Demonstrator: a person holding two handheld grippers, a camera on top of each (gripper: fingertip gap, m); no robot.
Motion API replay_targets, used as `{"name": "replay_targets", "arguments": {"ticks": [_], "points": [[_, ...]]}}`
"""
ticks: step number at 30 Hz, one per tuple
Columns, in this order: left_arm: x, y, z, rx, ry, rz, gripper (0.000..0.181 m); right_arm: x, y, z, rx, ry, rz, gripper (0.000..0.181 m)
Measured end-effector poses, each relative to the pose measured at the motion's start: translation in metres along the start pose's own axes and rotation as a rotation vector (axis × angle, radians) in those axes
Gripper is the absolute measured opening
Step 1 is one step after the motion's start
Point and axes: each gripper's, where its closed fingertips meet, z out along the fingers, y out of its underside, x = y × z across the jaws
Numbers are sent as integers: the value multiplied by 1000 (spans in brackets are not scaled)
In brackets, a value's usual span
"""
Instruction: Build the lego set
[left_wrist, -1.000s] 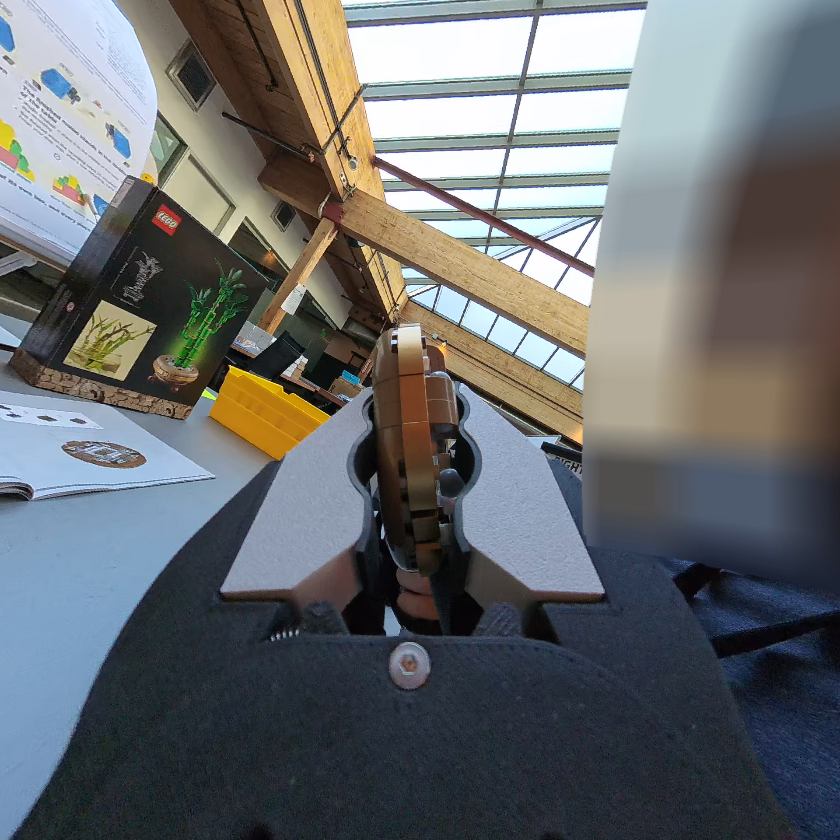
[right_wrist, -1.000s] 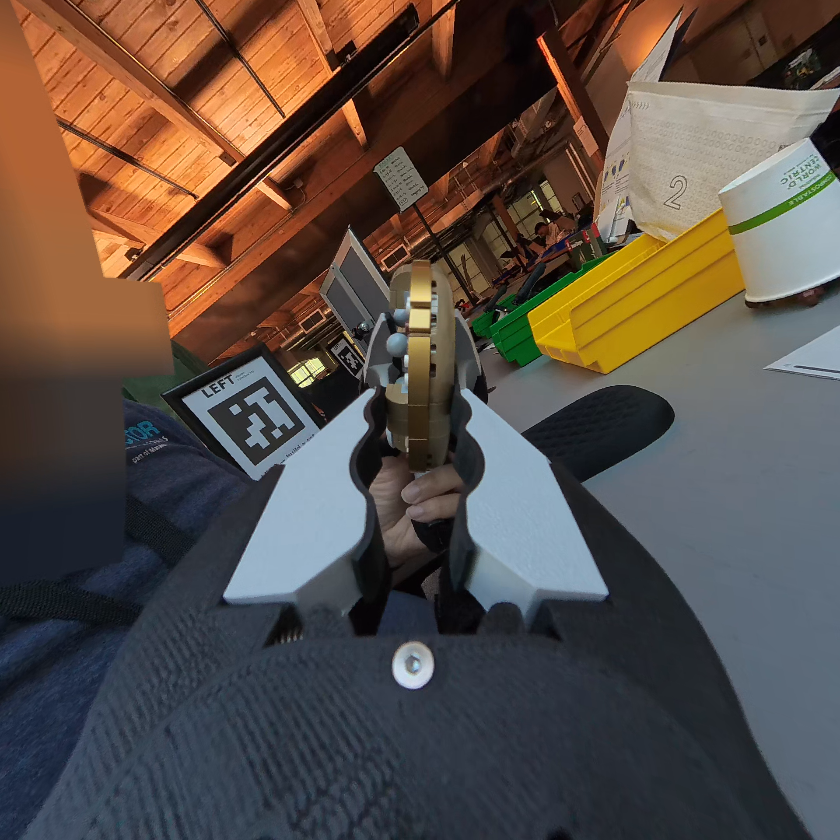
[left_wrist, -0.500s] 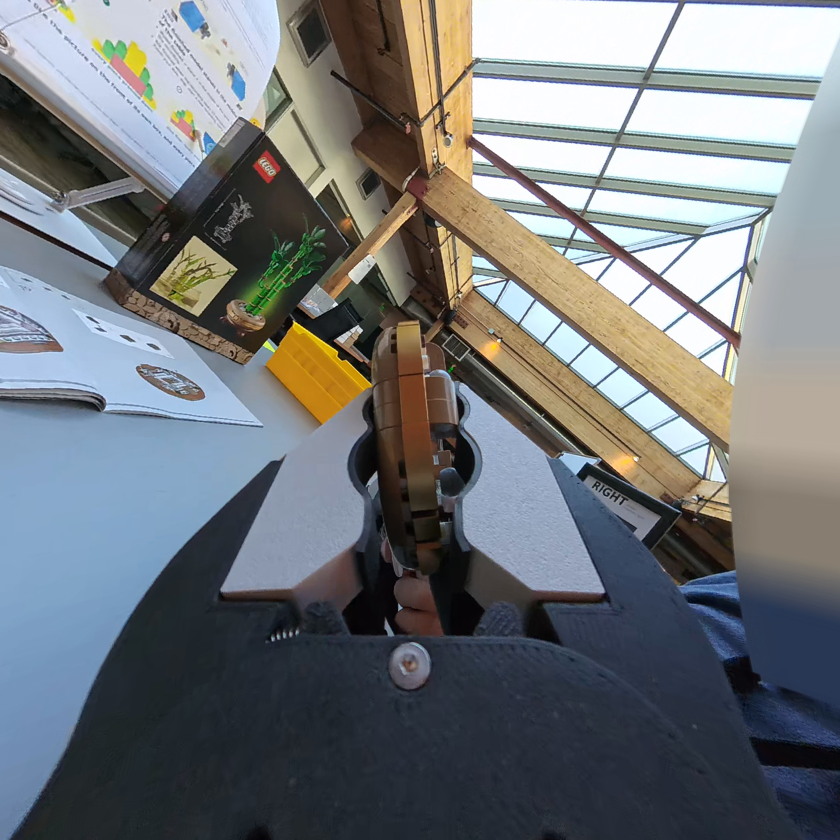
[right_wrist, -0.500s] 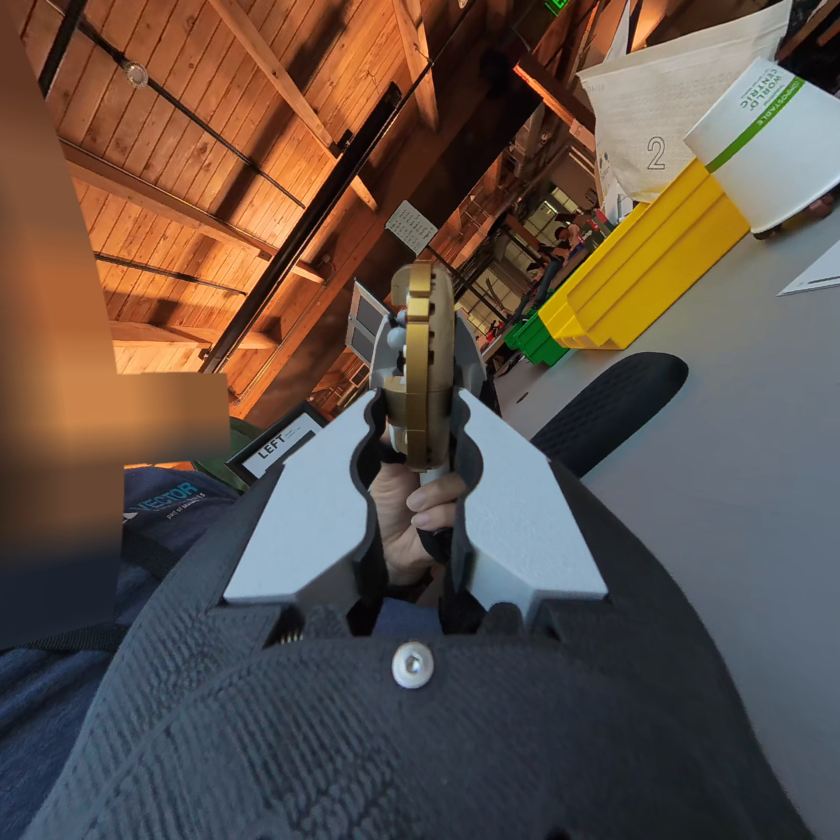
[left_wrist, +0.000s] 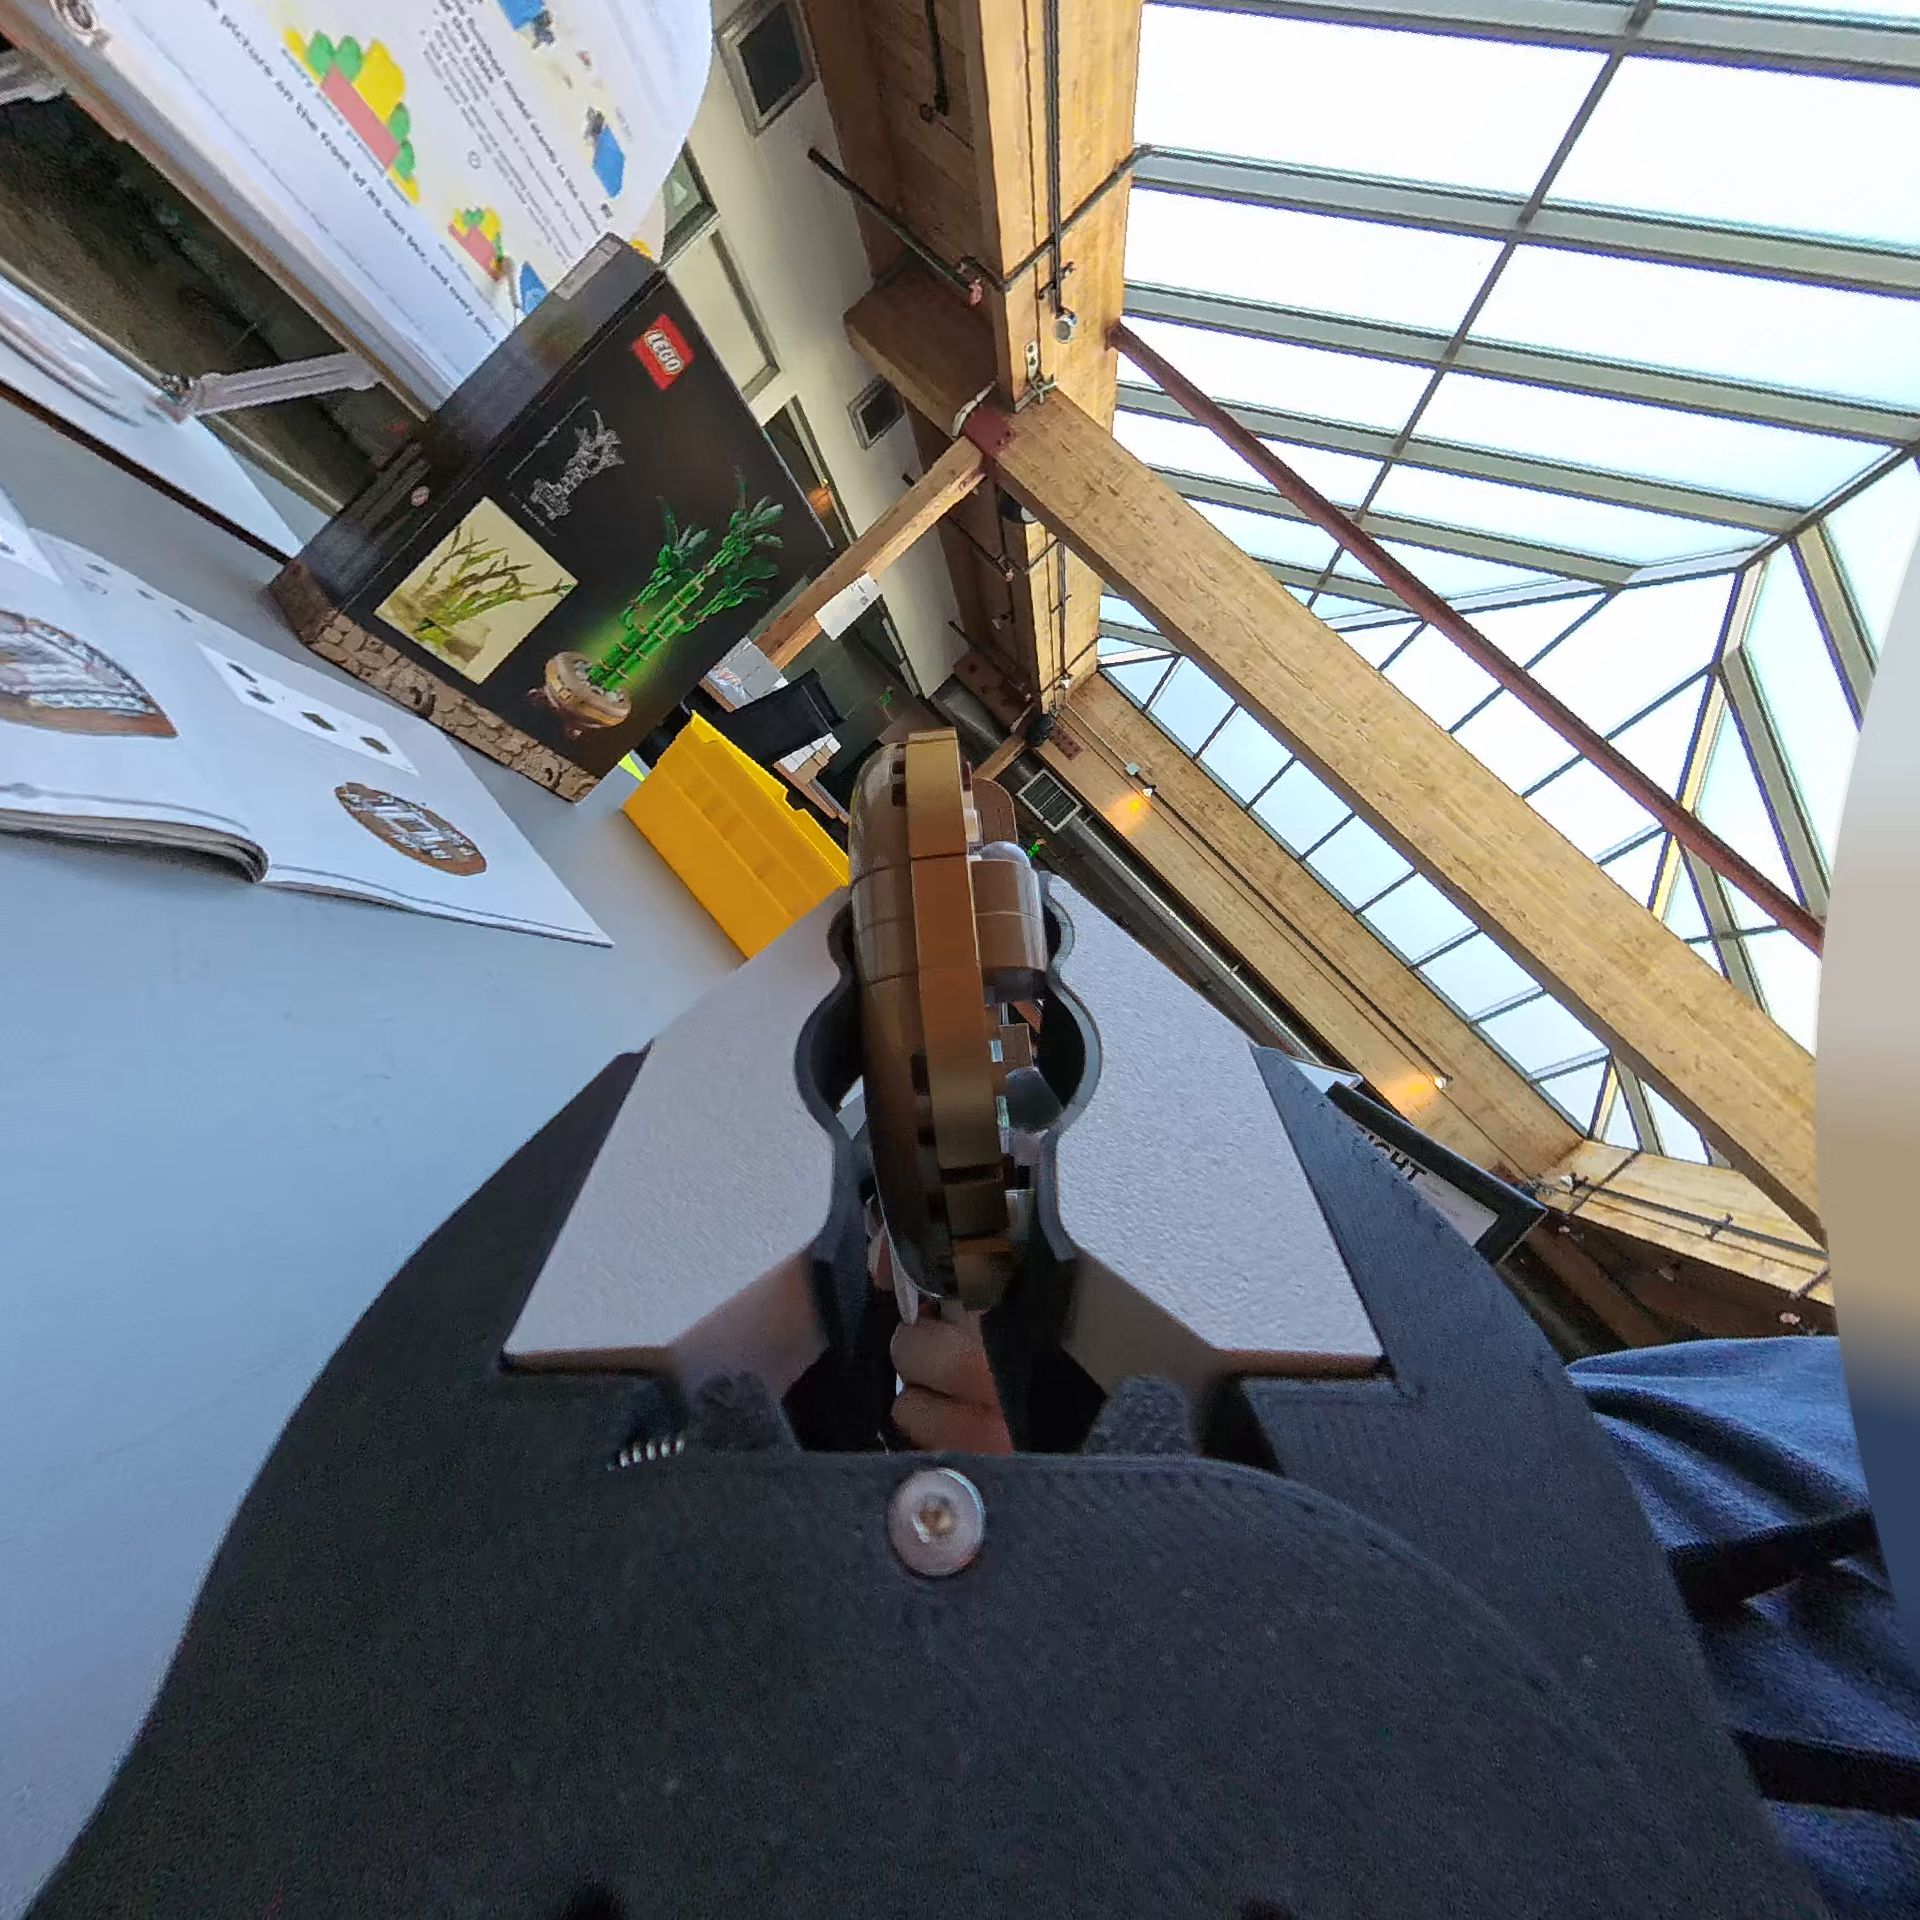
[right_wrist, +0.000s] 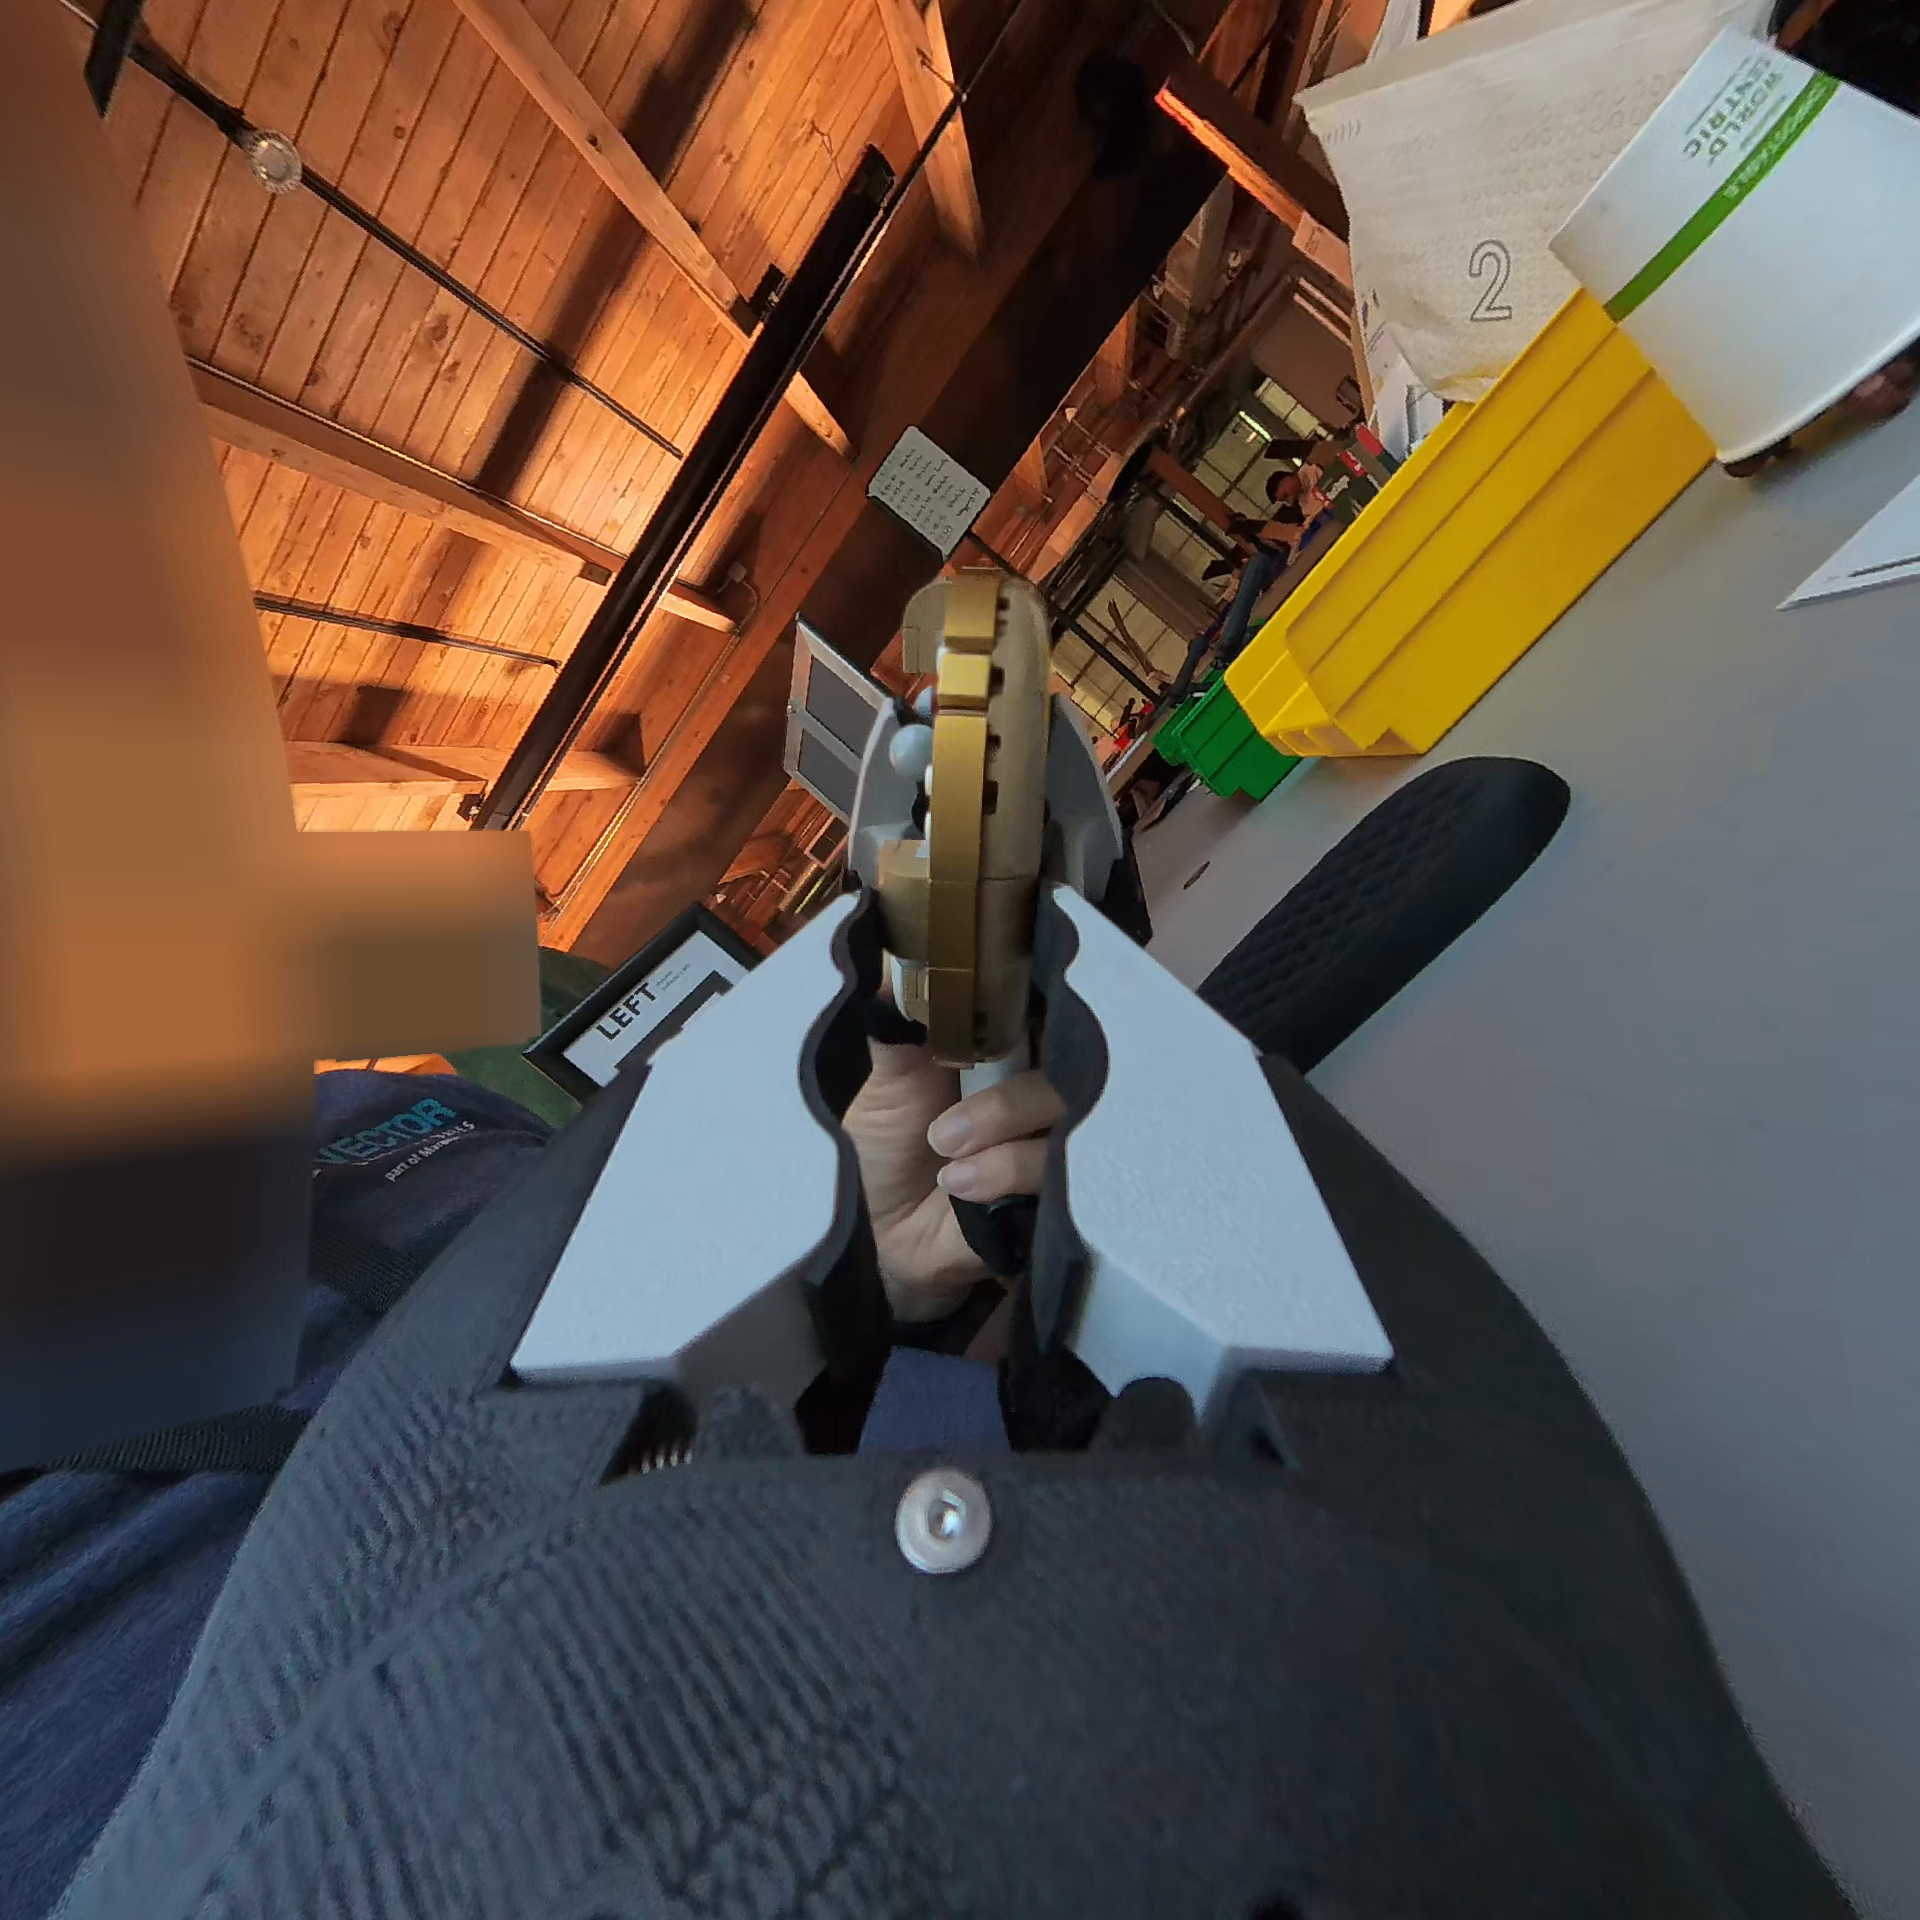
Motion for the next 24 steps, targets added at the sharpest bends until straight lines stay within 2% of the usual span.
{"name": "replay_targets", "arguments": {"ticks": [6, 7, 8, 9, 15, 18, 24], "points": [[-6, -1, -2, -5, -12, -46, 28, 4, 1, 2, -6, -10, 16, 28], [-7, -2, -2, -4, -15, -66, 28, 4, 1, 2, -11, -16, 7, 38], [-10, -3, -3, 2, -19, -97, 28, 12, 3, 2, -31, 40, -22, 68], [-14, -4, -5, 10, -25, -135, 28, 22, 5, 0, -62, 124, -95, 92], [-38, 8, -9, -14, -80, -321, 28, 32, 2, -7, -297, 424, -973, 132], [-43, 16, -7, -31, -90, -366, 28, 37, 3, -1, -396, 477, -1234, 133], [-47, 25, -5, -61, -108, -392, 28, 49, 10, 6, -448, 462, -1193, 118]]}}
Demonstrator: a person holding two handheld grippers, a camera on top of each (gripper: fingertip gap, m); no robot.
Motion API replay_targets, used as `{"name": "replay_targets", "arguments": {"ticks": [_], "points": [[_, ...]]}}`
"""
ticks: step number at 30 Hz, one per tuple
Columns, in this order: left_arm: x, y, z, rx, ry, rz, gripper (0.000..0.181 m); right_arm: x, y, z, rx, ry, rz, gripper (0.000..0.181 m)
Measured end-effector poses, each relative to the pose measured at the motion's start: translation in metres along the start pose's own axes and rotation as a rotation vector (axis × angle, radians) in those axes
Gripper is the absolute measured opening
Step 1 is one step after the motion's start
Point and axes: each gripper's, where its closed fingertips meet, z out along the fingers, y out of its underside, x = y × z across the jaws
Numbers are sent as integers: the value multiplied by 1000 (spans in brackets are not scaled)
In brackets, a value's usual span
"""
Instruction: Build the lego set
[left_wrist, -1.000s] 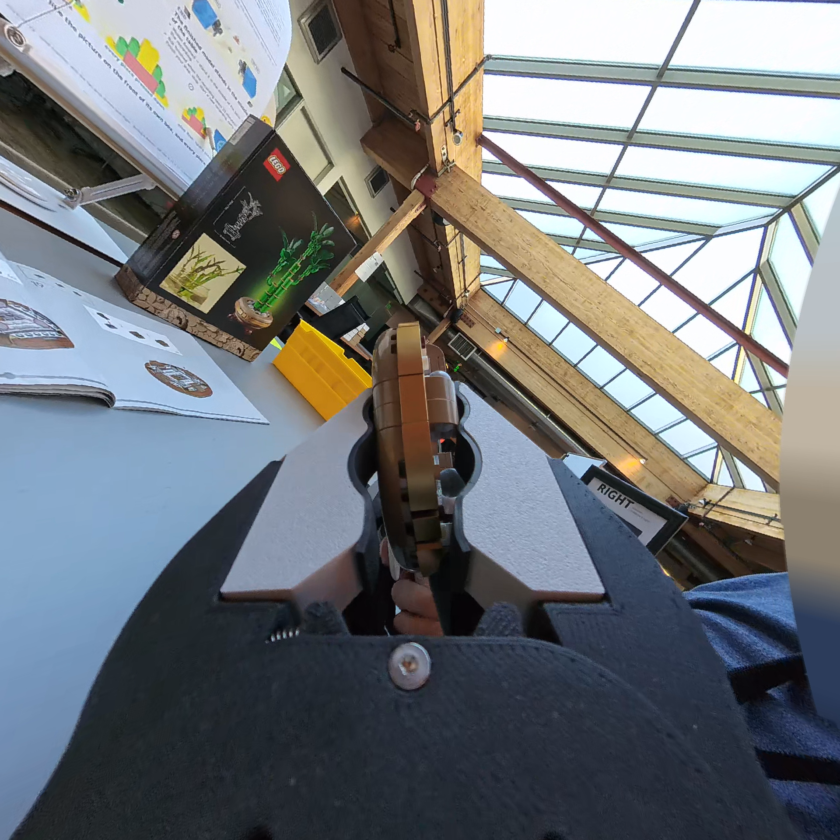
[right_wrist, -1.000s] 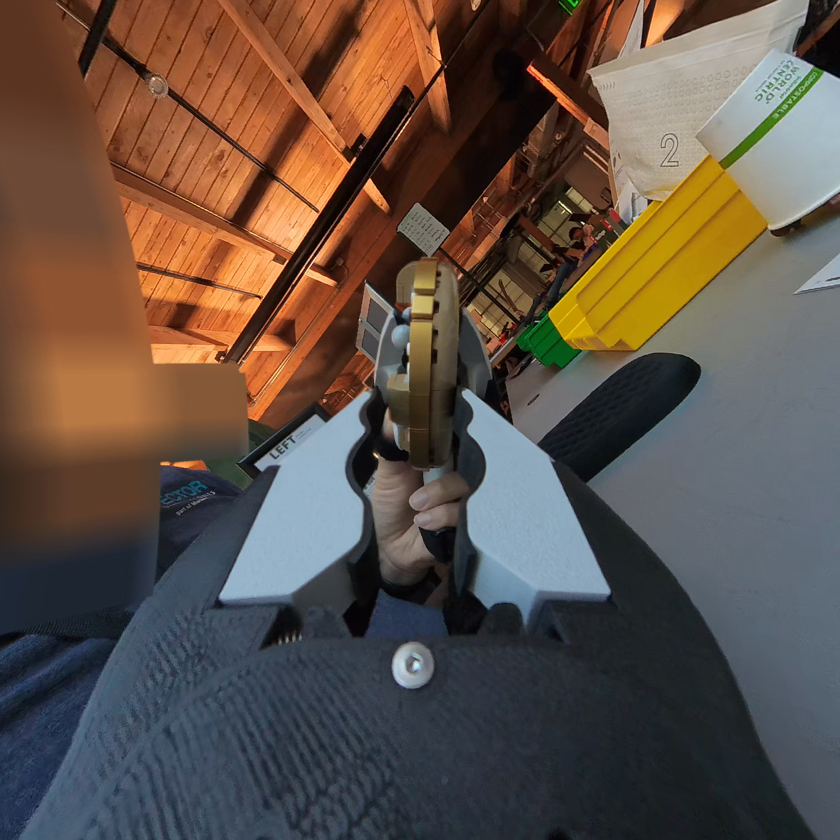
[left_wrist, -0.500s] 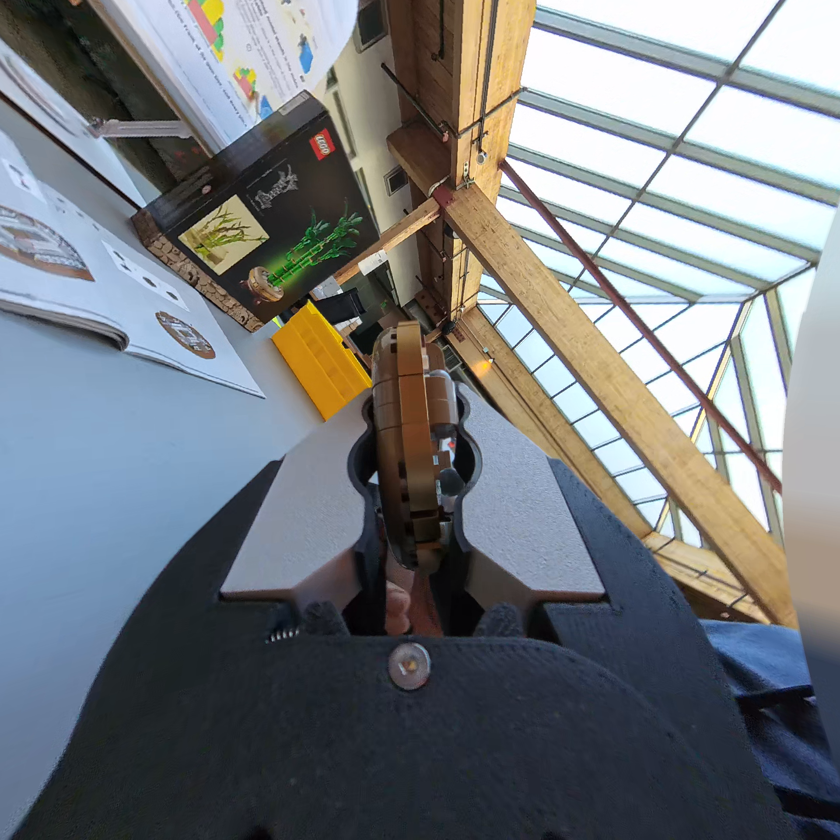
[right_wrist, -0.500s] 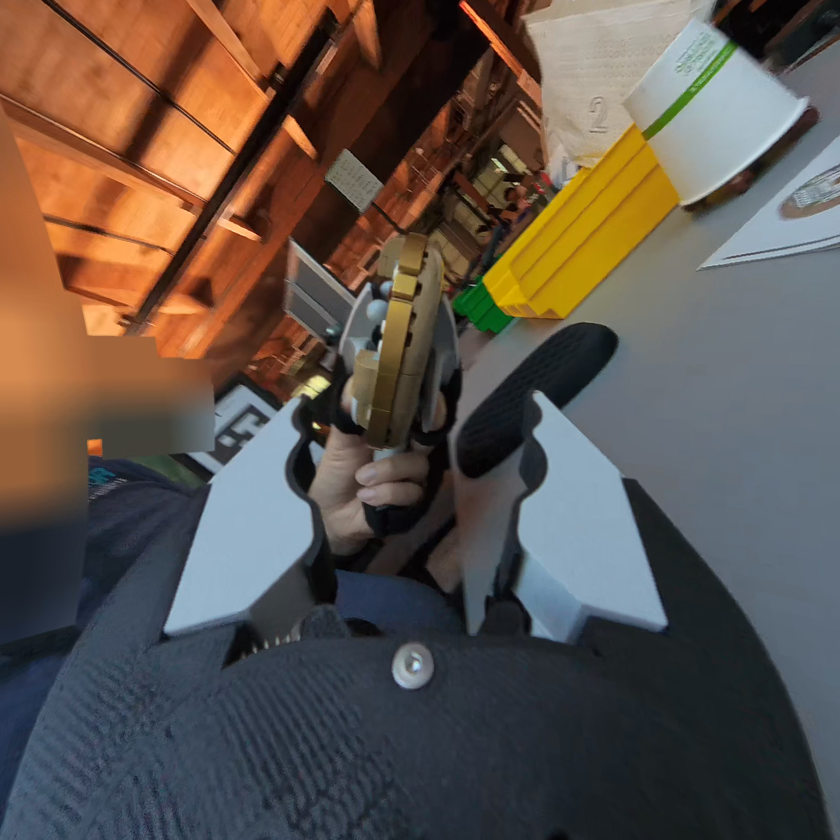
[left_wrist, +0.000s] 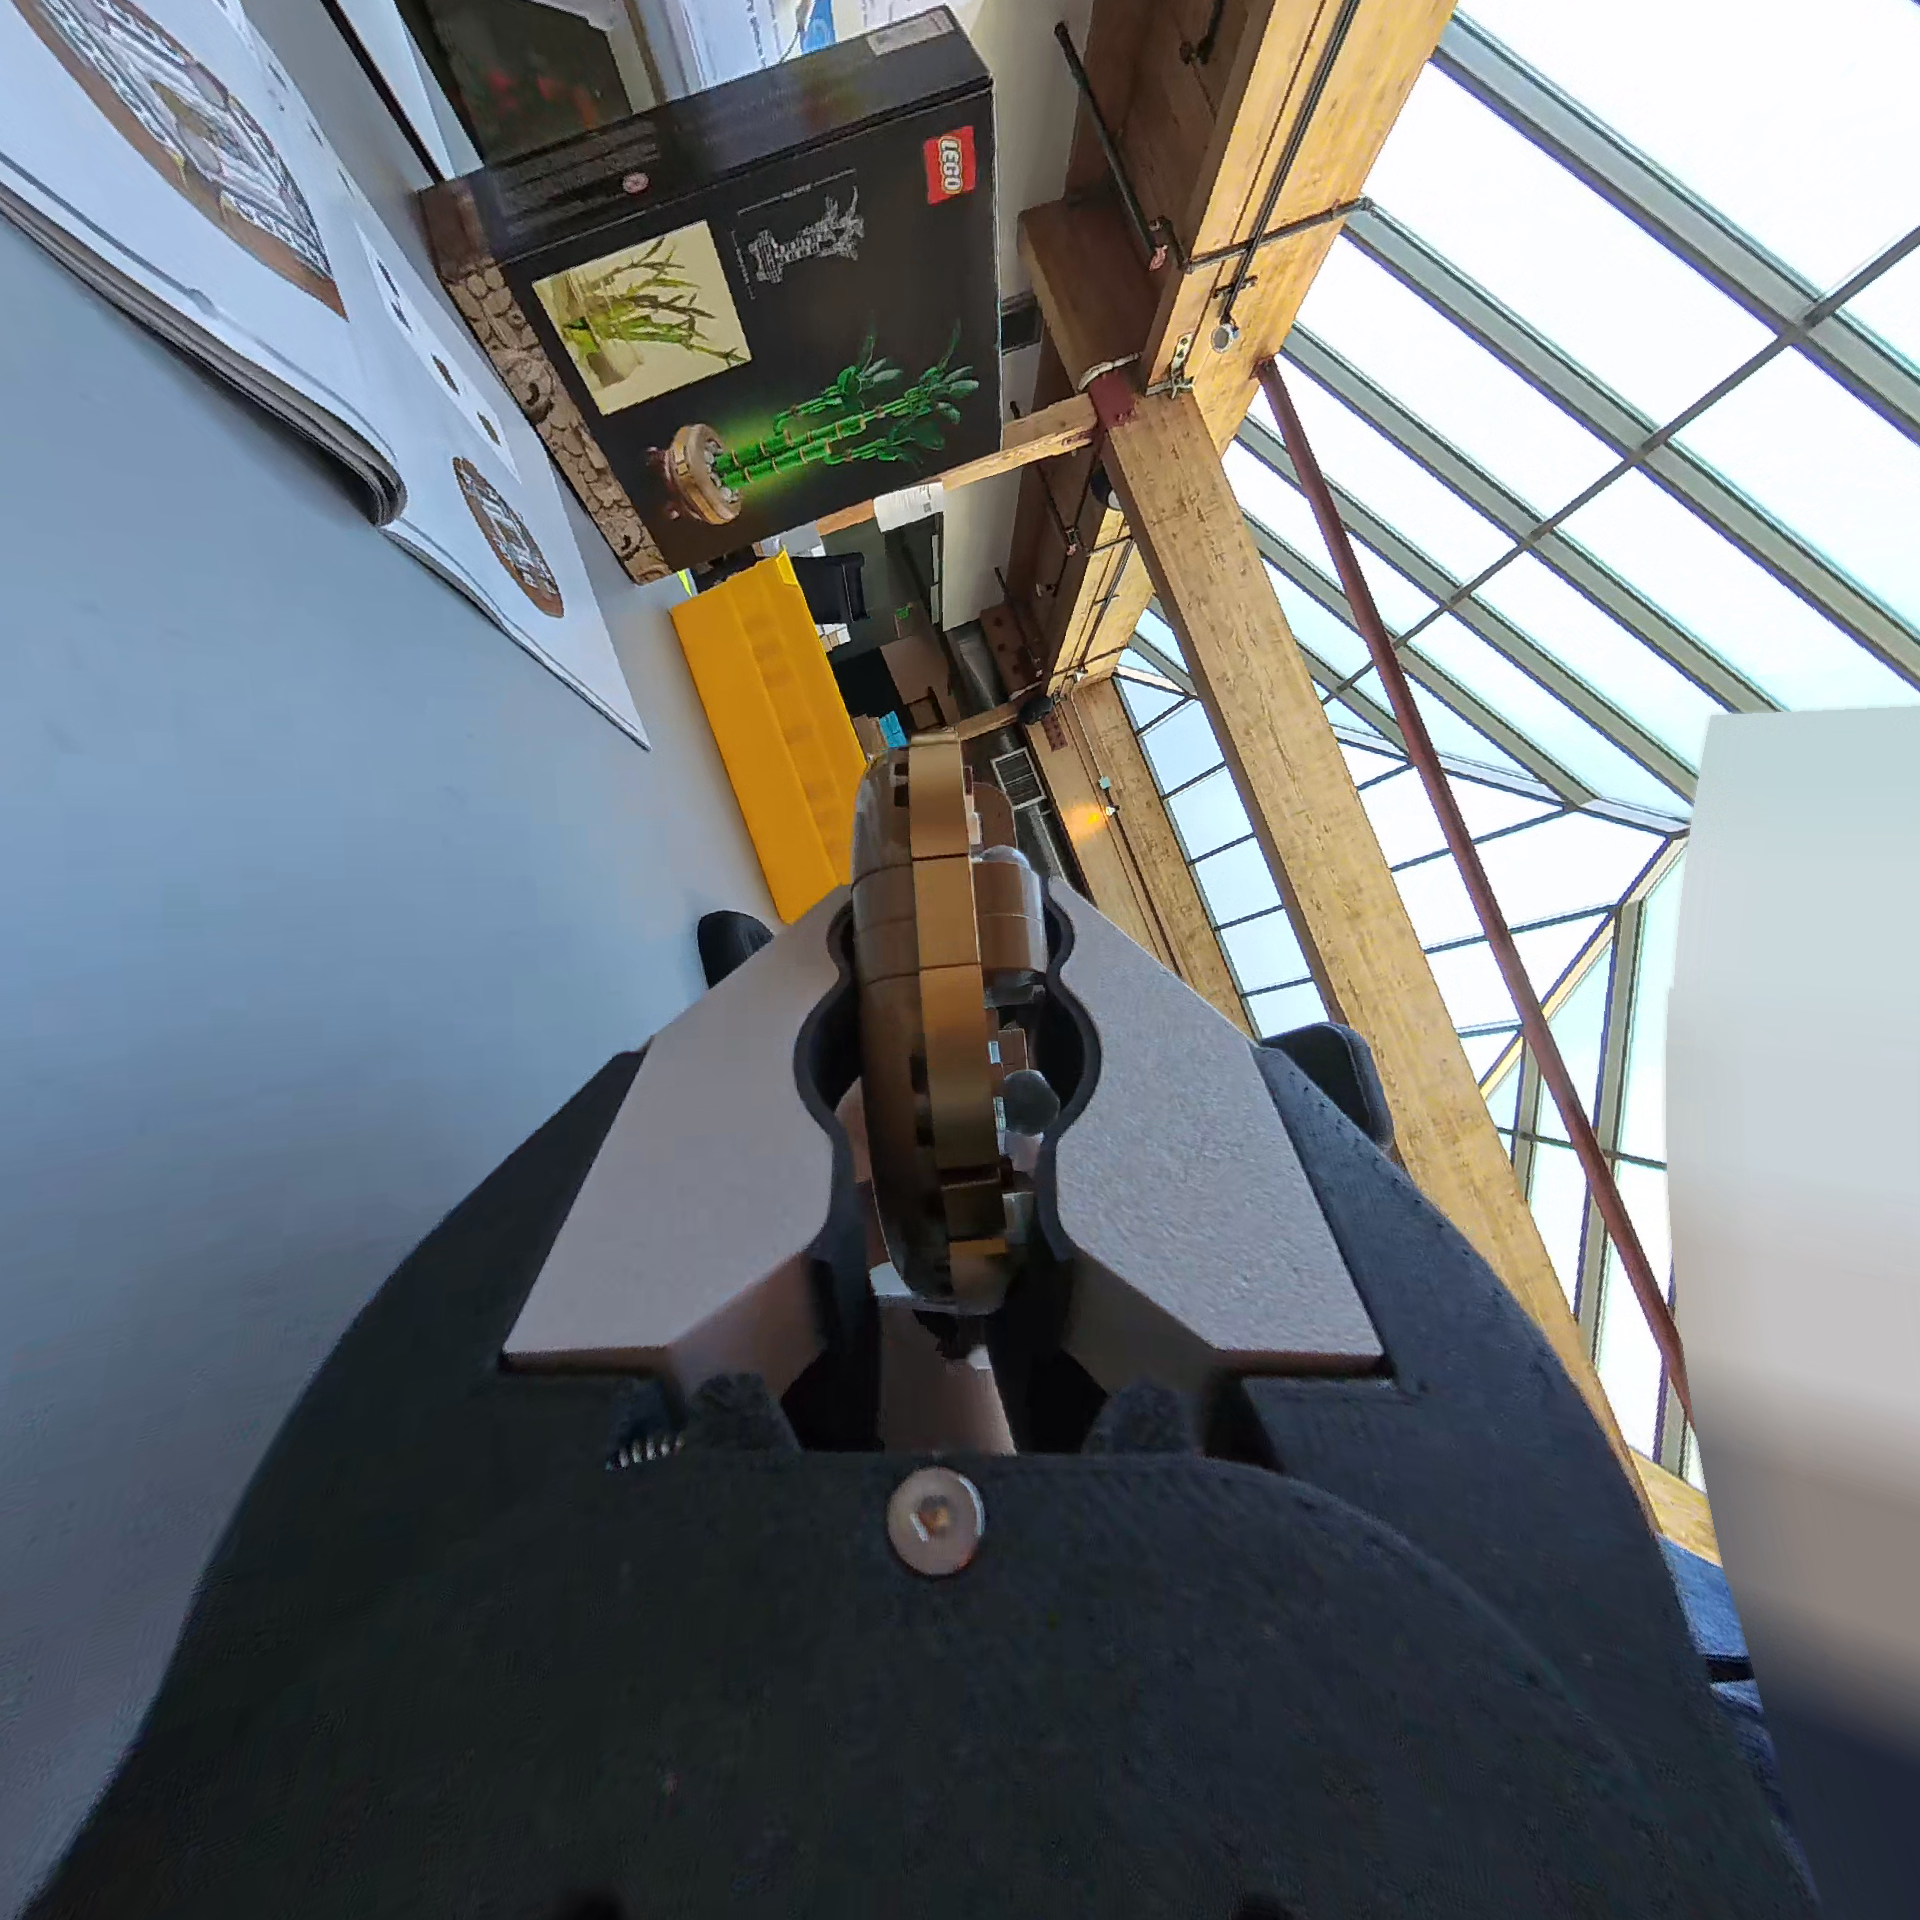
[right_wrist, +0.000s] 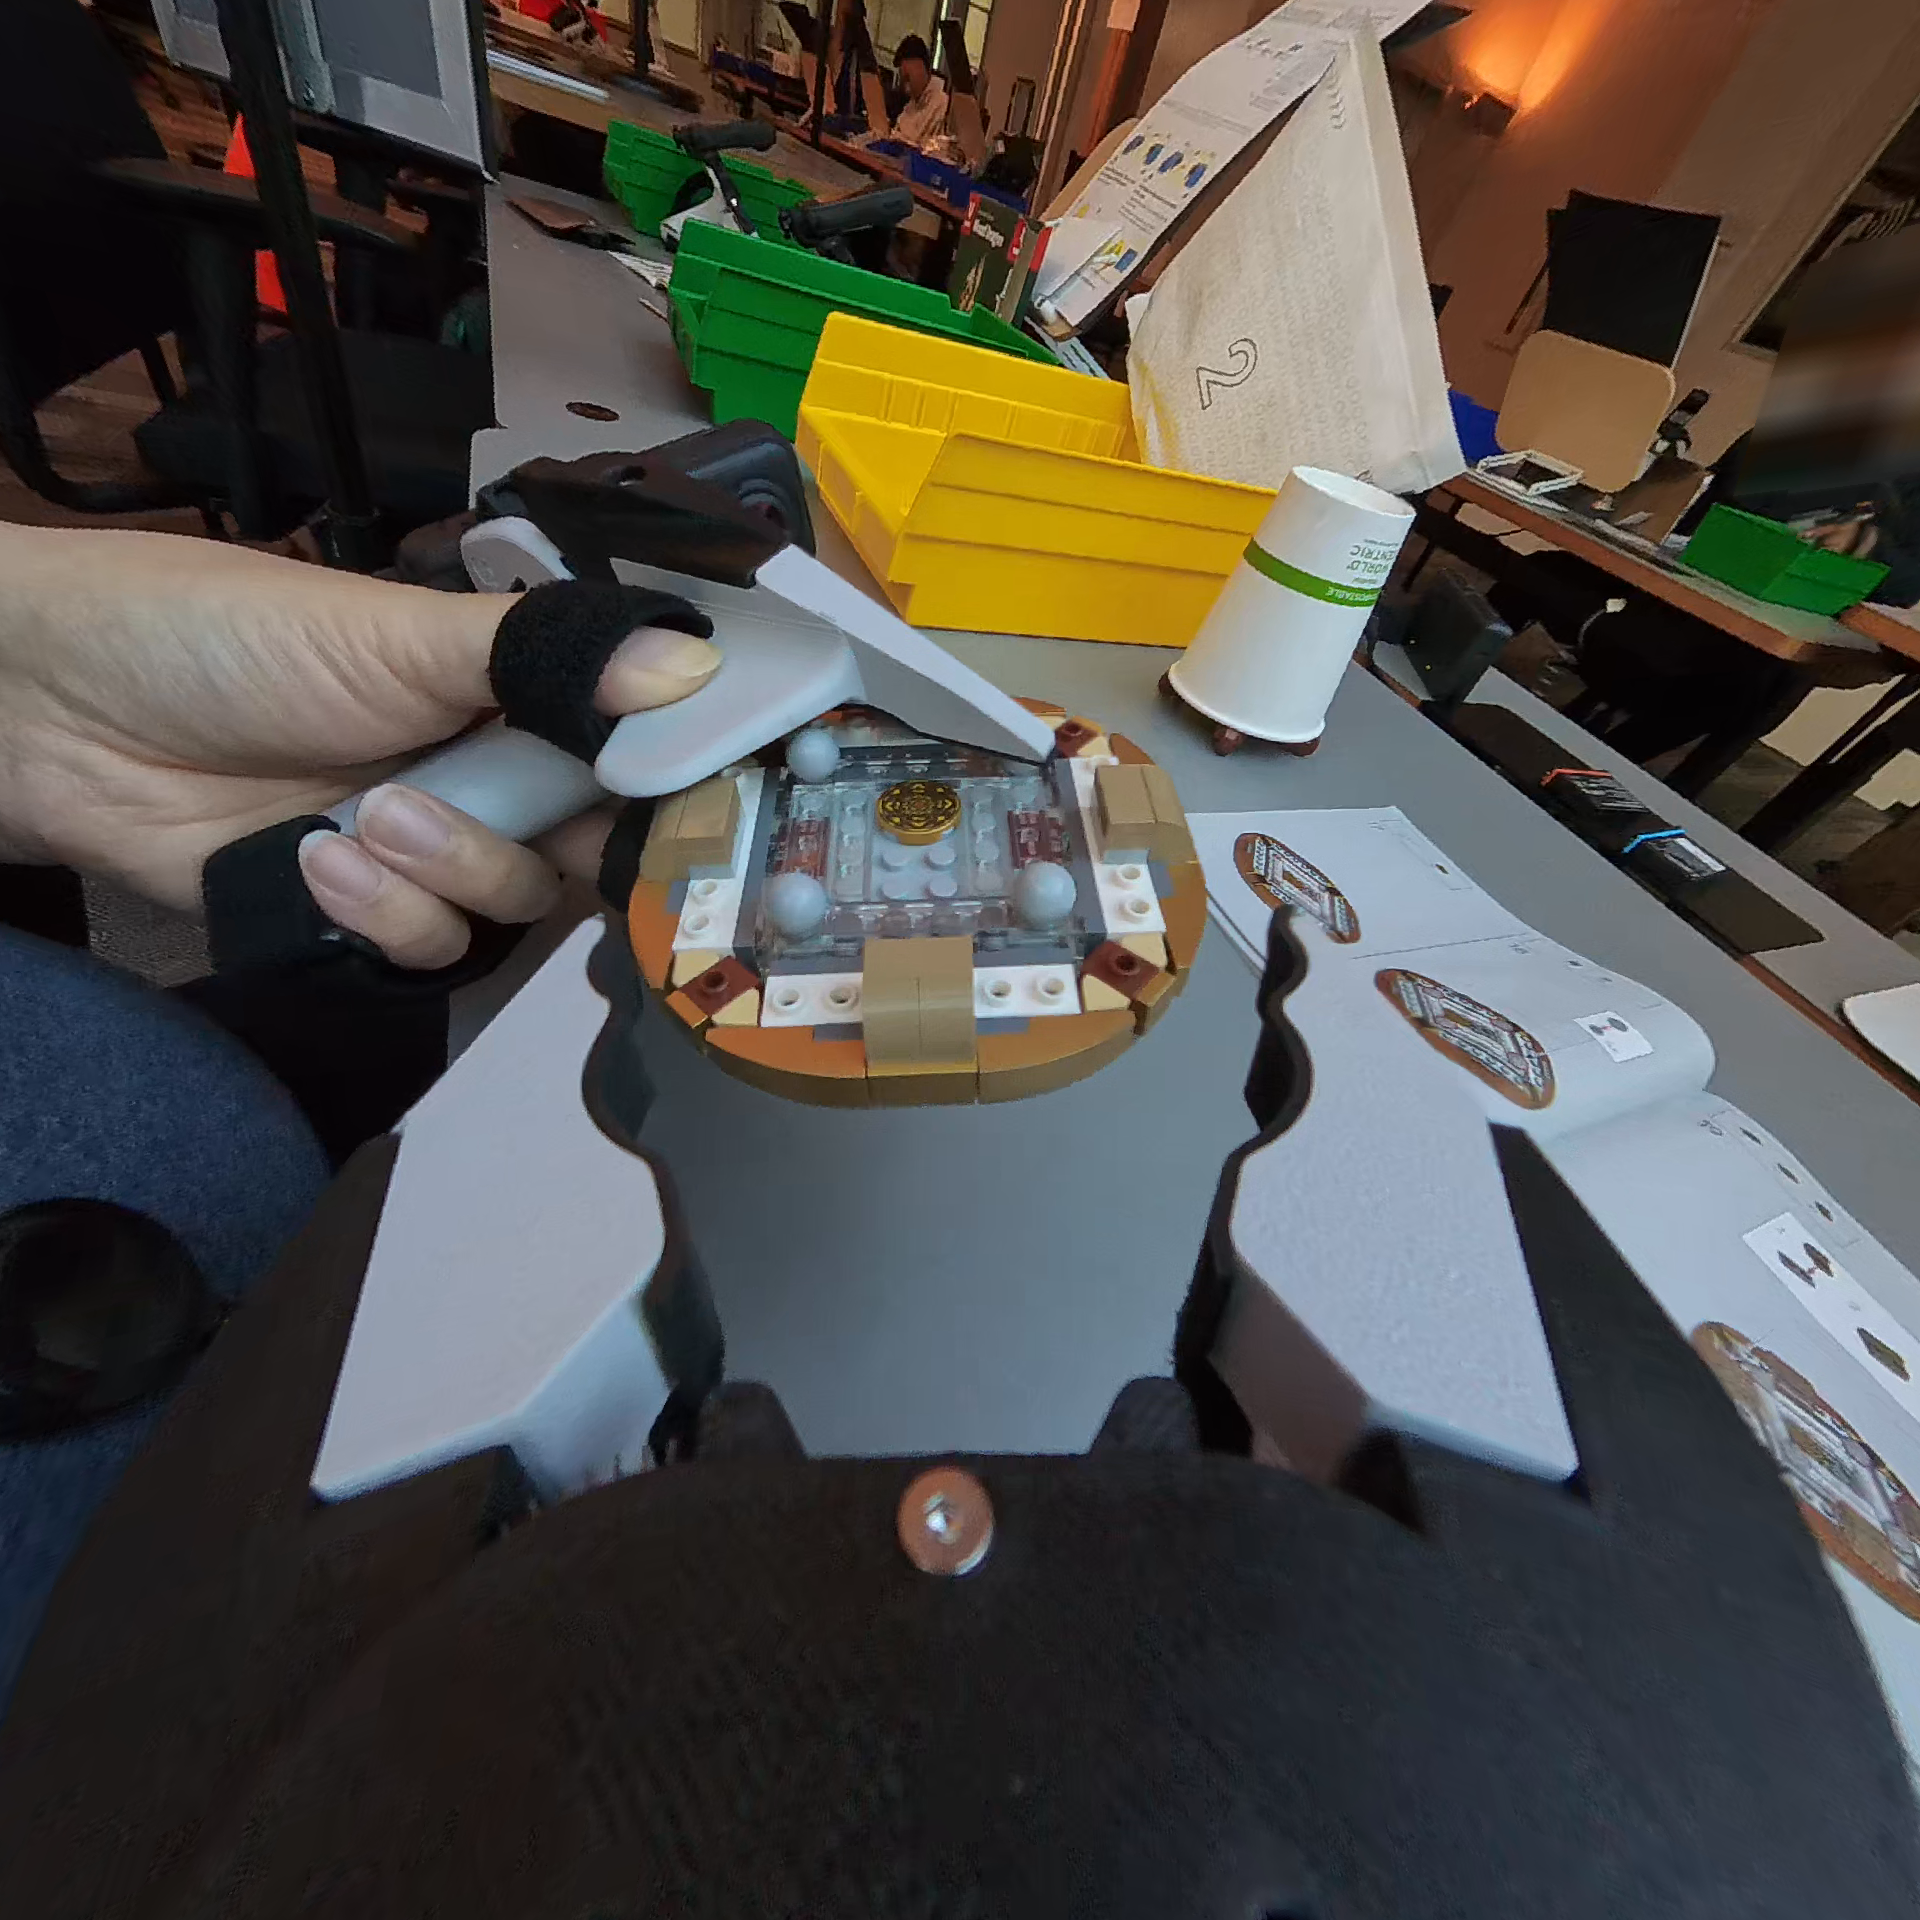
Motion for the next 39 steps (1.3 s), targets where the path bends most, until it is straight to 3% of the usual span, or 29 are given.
{"name": "replay_targets", "arguments": {"ticks": [3, 13, 23, 36, 39], "points": [[-2, 1, 1, -6, -6, -2, 28, -5, 1, 1, 6, -13, -9, 108], [2, 14, 5, -108, 38, -3, 28, -7, 1, -7, 10, 12, -54, 108], [-27, 18, -12, -286, -166, -6, 38, -18, 39, 7, -147, -219, 117, 108], [-51, 6, -29, -282, -288, -52, 36, -19, 74, 9, -340, -334, 152, 108], [-55, 6, -32, -269, -303, -33, 28, -21, 78, 8, -362, -356, 147, 107]]}}
